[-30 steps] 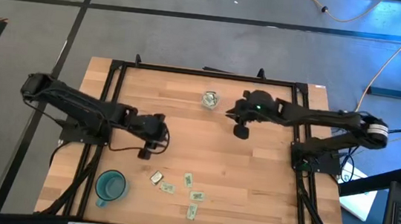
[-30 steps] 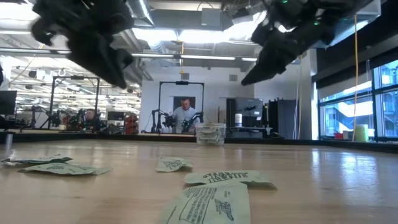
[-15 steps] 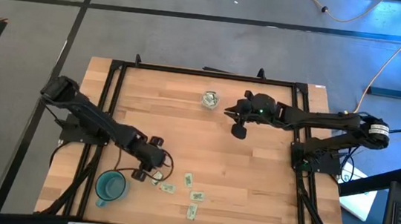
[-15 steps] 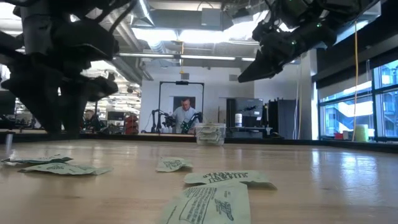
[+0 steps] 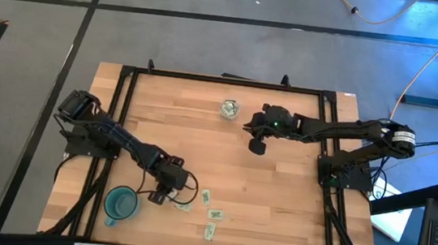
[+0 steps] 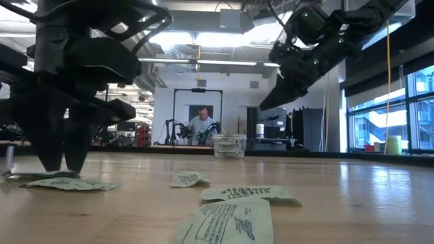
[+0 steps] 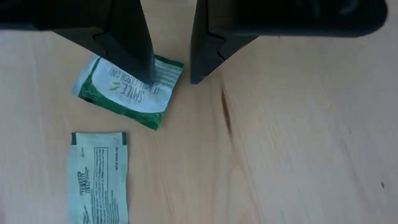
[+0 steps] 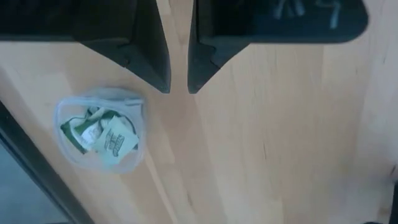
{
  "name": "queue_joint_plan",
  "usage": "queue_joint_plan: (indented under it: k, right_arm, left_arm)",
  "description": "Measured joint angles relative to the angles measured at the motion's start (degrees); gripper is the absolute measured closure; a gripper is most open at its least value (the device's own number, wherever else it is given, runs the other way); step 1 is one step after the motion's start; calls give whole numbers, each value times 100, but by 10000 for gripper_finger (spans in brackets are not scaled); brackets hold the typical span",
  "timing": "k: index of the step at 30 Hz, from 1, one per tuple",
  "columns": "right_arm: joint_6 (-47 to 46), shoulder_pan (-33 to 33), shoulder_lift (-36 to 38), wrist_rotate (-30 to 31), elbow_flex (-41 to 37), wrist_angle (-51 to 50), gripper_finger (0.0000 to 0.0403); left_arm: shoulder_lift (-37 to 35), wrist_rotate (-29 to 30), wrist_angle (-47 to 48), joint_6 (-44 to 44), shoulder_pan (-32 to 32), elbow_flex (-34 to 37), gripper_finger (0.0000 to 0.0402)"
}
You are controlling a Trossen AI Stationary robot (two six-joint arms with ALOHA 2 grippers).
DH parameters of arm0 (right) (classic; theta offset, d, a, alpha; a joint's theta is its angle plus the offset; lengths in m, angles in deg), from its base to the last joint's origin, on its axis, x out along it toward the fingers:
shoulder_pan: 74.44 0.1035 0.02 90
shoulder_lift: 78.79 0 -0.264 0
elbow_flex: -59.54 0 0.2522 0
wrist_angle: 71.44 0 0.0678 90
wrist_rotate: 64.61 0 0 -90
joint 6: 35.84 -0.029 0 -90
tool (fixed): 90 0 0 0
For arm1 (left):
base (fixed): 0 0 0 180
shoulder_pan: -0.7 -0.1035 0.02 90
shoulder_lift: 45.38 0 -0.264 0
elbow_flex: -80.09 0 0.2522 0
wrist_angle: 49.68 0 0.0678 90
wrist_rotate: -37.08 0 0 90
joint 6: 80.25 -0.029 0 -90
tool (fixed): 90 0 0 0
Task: Pick and place items into bin
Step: Put the green stevia packet into the transparent bin
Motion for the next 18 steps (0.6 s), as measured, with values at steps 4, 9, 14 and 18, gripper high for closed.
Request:
queue_joint_plan:
  k: [4, 9, 14, 18]
  right_arm:
    - [38, 0, -31, -1, 0, 19, 344]
    - [36, 0, -31, -1, 0, 25, 344]
    - [79, 0, -31, 1, 0, 22, 344]
    - [143, 0, -31, -1, 0, 21, 344]
  left_arm:
    - [63, 52, 53, 2, 19, 0, 327]
    - [-16, 53, 56, 9, 17, 15, 372]
    - [-233, -62, 227, 8, 1, 33, 397]
    - [-621, -14, 562, 5, -187, -270, 399]
